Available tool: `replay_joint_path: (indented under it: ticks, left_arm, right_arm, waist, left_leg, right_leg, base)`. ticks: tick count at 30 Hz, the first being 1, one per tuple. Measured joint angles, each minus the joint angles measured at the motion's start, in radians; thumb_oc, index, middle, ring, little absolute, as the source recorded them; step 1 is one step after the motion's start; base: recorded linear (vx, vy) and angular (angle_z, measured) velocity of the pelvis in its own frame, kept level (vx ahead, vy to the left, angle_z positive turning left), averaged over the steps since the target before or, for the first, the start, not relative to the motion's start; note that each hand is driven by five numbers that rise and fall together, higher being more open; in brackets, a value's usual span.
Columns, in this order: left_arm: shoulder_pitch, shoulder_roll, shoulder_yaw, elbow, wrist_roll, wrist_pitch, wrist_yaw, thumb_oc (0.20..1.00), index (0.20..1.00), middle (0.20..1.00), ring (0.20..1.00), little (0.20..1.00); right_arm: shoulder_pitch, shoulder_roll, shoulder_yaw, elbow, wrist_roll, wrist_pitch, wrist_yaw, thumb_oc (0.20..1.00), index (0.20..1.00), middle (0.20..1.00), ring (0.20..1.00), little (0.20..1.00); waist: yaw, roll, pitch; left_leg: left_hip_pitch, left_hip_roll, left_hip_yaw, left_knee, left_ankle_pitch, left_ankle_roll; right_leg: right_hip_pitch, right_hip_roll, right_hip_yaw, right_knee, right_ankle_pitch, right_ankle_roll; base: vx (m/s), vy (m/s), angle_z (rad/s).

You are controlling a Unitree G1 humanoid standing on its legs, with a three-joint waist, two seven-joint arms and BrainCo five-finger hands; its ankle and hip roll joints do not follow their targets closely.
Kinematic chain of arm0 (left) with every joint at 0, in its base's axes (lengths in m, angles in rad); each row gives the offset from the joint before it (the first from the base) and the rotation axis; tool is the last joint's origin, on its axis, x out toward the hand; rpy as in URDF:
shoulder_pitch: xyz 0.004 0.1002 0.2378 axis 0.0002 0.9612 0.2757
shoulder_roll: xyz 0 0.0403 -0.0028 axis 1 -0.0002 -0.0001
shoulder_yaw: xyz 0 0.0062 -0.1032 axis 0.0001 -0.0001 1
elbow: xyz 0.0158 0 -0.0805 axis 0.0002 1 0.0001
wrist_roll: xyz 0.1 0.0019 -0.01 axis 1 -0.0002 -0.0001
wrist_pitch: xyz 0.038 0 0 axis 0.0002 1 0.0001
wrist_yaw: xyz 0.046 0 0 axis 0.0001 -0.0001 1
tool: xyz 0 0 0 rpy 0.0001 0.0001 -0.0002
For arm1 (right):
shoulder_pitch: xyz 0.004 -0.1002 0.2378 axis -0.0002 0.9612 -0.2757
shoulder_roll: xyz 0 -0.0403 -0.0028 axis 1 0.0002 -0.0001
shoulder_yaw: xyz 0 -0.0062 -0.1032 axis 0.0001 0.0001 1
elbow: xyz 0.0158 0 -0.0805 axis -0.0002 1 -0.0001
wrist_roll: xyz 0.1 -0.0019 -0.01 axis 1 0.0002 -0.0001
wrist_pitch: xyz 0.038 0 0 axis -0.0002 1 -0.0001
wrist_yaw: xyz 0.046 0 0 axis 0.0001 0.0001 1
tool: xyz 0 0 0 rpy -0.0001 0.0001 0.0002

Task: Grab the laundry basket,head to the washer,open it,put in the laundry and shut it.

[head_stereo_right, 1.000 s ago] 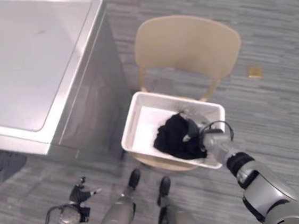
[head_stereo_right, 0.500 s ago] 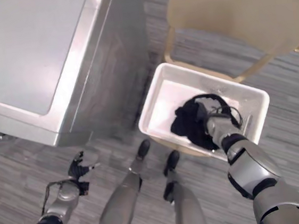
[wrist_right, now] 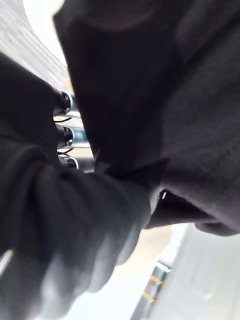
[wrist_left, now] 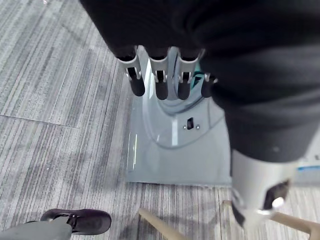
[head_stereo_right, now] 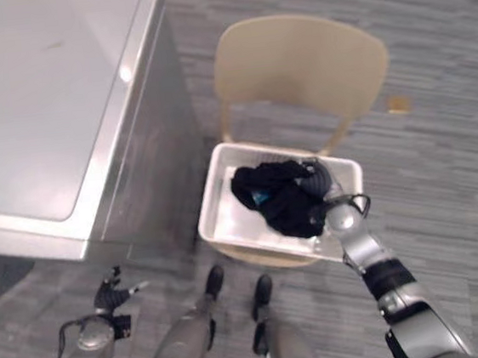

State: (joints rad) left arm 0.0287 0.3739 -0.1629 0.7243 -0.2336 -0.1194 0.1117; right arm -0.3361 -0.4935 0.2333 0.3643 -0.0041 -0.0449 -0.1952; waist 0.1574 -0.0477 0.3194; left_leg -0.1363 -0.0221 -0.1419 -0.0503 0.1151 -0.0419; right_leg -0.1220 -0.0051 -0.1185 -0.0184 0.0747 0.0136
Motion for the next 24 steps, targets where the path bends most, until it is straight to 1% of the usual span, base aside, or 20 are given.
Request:
replay_joint_path:
  ticks: [2,4,6,7,8,9,10,11,12,14,15,16,17,18,19,20,21,22,23,24]
  left_arm:
    - [0.013,-0.004,0.007,0.001,0.001,0.017,-0.003,1.0,1.0,1.0,1.0,1.0]
    - [0.044,-0.008,0.021,-0.002,0.002,0.036,-0.011,1.0,1.0,1.0,1.0,1.0]
    - [0.052,-0.01,0.016,-0.004,0.003,0.047,-0.021,1.0,1.0,1.0,1.0,1.0]
    - [0.049,-0.016,0.016,-0.006,0.006,0.047,-0.026,1.0,1.0,1.0,1.0,1.0]
    - [0.032,-0.032,0.015,-0.016,0.011,0.048,-0.03,1.0,1.0,1.0,1.0,1.0]
    - [0.034,-0.033,0.013,-0.045,0.012,0.046,-0.03,1.0,1.0,1.0,1.0,1.0]
    - [0.033,-0.03,0.011,-0.08,0.012,0.043,-0.03,1.0,1.0,1.0,1.0,1.0]
    - [0.03,-0.031,0.015,-0.103,0.013,0.04,-0.031,1.0,1.0,1.0,1.0,1.0]
    - [0.032,-0.026,0.013,-0.127,0.013,0.033,-0.028,1.0,1.0,1.0,1.0,1.0]
    - [0.036,-0.022,0.012,-0.128,0.013,0.034,-0.026,1.0,1.0,1.0,1.0,1.0]
    - [0.041,-0.024,0.007,-0.13,0.012,0.034,-0.025,1.0,1.0,1.0,1.0,1.0]
    - [0.031,-0.046,0.003,-0.163,0.011,0.032,-0.027,1.0,1.0,1.0,1.0,1.0]
    - [0.022,-0.05,-0.001,-0.198,0.011,0.032,-0.027,1.0,1.0,1.0,1.0,1.0]
    - [0.016,-0.049,-0.013,-0.214,0.011,0.031,-0.029,1.0,1.0,1.0,1.0,1.0]
    - [0.014,-0.032,-0.042,-0.217,0.011,0.037,-0.026,1.0,1.0,1.0,1.0,1.0]
    - [0.008,-0.015,-0.055,-0.23,0.011,0.04,-0.028,1.0,1.0,1.0,1.0,1.0]
    - [-0.001,-0.016,-0.064,-0.236,0.011,0.04,-0.028,1.0,1.0,1.0,1.0,1.0]
    - [-0.009,-0.014,-0.07,-0.241,0.012,0.039,-0.029,1.0,1.0,1.0,1.0,1.0]
    - [-0.011,-0.012,-0.077,-0.293,0.014,0.04,-0.029,1.0,1.0,1.0,1.0,1.0]
    - [-0.014,-0.015,-0.079,-0.323,0.014,0.031,-0.029,1.0,1.0,1.0,1.0,1.0]
  right_arm:
    - [0.049,0.004,-0.026,-0.061,0.041,-0.003,0.021,0.2,0.2,0.2,0.2,0.2]
    - [0.133,0.006,-0.051,-0.175,0.089,-0.014,0.052,0.2,0.2,0.2,0.2,0.2]
    - [0.189,0.007,-0.071,-0.23,0.118,-0.032,0.072,0.2,0.2,0.2,0.2,0.2]
    - [0.203,0.006,-0.073,-0.237,0.134,-0.041,0.083,0.2,0.2,0.2,0.2,0.2]
    - [0.232,0.005,-0.092,-0.246,0.138,-0.043,0.089,0.2,0.2,0.2,0.2,0.2]
    - [0.241,0.006,-0.093,-0.25,0.138,-0.042,0.092,0.2,0.2,0.2,0.2,0.2]
    - [0.238,0.007,-0.097,-0.26,0.138,-0.042,0.098,0.2,0.2,0.2,0.2,0.2]
    - [0.241,0.007,-0.104,-0.275,0.138,-0.043,0.102,0.2,0.2,0.2,0.2,0.2]
    - [0.212,0.012,-0.103,-0.281,0.135,-0.047,0.11,0.2,0.2,0.2,0.2,0.2]
    - [0.165,0.017,-0.088,-0.277,0.136,-0.049,0.11,0.2,0.2,0.2,0.2,0.2]
    - [0.15,0.019,-0.084,-0.276,0.141,-0.049,0.108,0.2,0.2,0.2,0.2,0.2]
    - [0.139,0.016,-0.079,-0.268,0.147,-0.057,0.101,0.2,0.2,0.2,0.2,0.2]
    - [0.144,0.006,-0.065,-0.269,0.166,-0.058,0.101,0.2,0.2,0.2,0.2,0.2]
    - [0.146,0.001,-0.051,-0.267,0.17,-0.056,0.108,0.2,0.2,0.2,0.2,0.2]
    - [0.14,0.0,-0.018,-0.271,0.174,-0.058,0.107,0.2,0.2,0.2,0.2,0.2]
    - [0.138,-0.008,0.003,-0.287,0.181,-0.059,0.108,0.2,0.2,0.2,0.2,0.2]
    - [0.138,-0.013,0.011,-0.298,0.181,-0.061,0.109,0.2,0.2,0.2,0.2,0.2]
    - [0.138,-0.008,0.011,-0.3,0.182,-0.06,0.11,0.2,0.2,0.2,0.2,0.2]
    - [0.139,-0.013,0.01,-0.344,0.184,-0.057,0.111,0.2,0.2,0.2,0.2,0.2]
    - [0.139,-0.02,0.008,-0.367,0.19,-0.062,0.111,0.2,0.2,0.2,0.2,0.2]
  waist:
    - [-0.03,-0.007,-0.021]
    - [-0.047,0.004,-0.032]
    - [-0.073,0.014,-0.036]
    - [-0.073,0.023,-0.037]
    - [-0.1,0.047,-0.042]
    - [-0.1,0.048,-0.054]
    - [-0.079,0.042,-0.06]
    - [-0.074,0.041,-0.062]
    - [-0.051,0.041,-0.067]
    - [-0.035,0.043,-0.07]
    - [-0.031,0.056,-0.085]
    - [-0.049,0.1,-0.096]
    - [-0.064,0.107,-0.098]
    - [-0.058,0.107,-0.098]
    - [-0.014,0.094,-0.102]
    - [-0.025,0.067,-0.1]
    - [-0.054,0.058,-0.097]
    - [-0.06,0.038,-0.096]
    - [-0.074,0.022,-0.099]
    - [-0.083,0.022,-0.104]
  left_leg:
    - [0.024,-0.003,0.015,-0.001,-0.014,0.009]
    - [0.044,-0.002,0.022,0.004,-0.015,0.02]
    - [0.041,-0.009,-0.005,0.03,-0.035,0.029]
    - [0.035,-0.008,-0.019,0.046,-0.024,0.033]
    - [0.021,-0.007,-0.074,0.065,-0.028,0.032]
    - [0.008,-0.011,-0.093,0.073,-0.004,0.031]
    - [-0.01,-0.022,-0.092,0.091,-0.005,0.031]
    - [-0.021,-0.027,-0.1,0.101,-0.01,0.031]
    - [-0.037,-0.036,-0.106,0.115,-0.004,0.027]
    - [-0.064,-0.039,-0.108,0.139,0.003,0.013]
    - [-0.097,-0.034,-0.125,0.149,0.016,-0.008]
    - [-0.145,-0.009,-0.176,0.14,0.069,-0.079]
    - [-0.159,0.011,-0.174,0.103,0.112,-0.117]
    - [-0.151,0.03,-0.164,0.09,0.073,-0.12]
    - [-0.163,0.048,-0.118,0.062,-0.023,-0.082]
    - [-0.176,0.05,-0.054,0.067,-0.067,-0.088]
    - [-0.195,0.05,-0.011,0.073,-0.108,-0.075]
    - [-0.194,0.048,0.005,0.071,-0.097,-0.059]
    - [-0.214,0.03,0.064,0.199,-0.108,-0.057]
    - [-0.197,0.032,0.075,0.25,-0.11,-0.056]
  right_leg:
    - [0.017,-0.001,0.019,-0.004,0.001,0.002]
    - [0.036,-0.002,0.023,0.025,-0.003,0.008]
    - [0.019,-0.004,0.035,0.105,-0.048,0.023]
    - [0.0,0.003,0.067,0.181,-0.089,0.029]
    - [-0.02,0.025,0.14,0.314,-0.156,0.039]
    - [-0.024,0.032,0.169,0.38,-0.201,0.05]
    - [-0.057,0.048,0.22,0.538,-0.259,0.068]
    - [-0.063,0.058,0.248,0.6,-0.282,0.067]
    - [-0.029,0.052,0.271,0.555,-0.318,0.058]
    - [0.021,0.049,0.274,0.444,-0.364,0.032]
    - [0.036,0.061,0.269,0.387,-0.389,-0.014]
    - [0.042,0.133,0.268,0.304,-0.333,-0.043]
    - [0.043,0.156,0.273,0.274,-0.3,-0.07]
    - [0.034,0.17,0.244,0.275,-0.291,-0.1]
    - [0.0,0.208,0.234,0.335,-0.267,-0.114]
    - [-0.014,0.175,0.214,0.324,-0.269,-0.137]
    - [-0.011,0.155,0.17,0.303,-0.261,-0.14]
    - [-0.017,0.132,0.144,0.297,-0.236,-0.162]
    - [0.001,0.095,0.091,0.237,-0.193,-0.163]
    - [0.006,0.085,0.076,0.203,-0.169,-0.148]
  base:
    - [-0.07,0.091,-0.21]
    - [-0.16,0.012,-0.04]
    - [-0.19,-0.061,0.25]
    - [-0.27,-0.162,0.8]
    - [-0.19,-0.132,1.04]
    - [-0.18,-0.161,1.04]
    - [-0.06,-0.068,0.58]
    - [-0.13,-0.134,0.3]
    - [-0.24,-0.182,0.18]
    - [-0.37,-0.278,0.04]
    - [-0.32,-0.239,0.59]
    - [-0.22,-0.15,1.15]
    - [-0.25,-0.127,1.3]
    - [-0.3,-0.065,0.79]
    - [-0.38,-0.08,0.63]
    - [-0.31,-0.019,0.91]
    - [-0.26,-0.012,1.13]
    - [-0.23,0.002,1.35]
    - [-0.15,-0.002,1.14]
    - [-0.13,0.026,1.02]
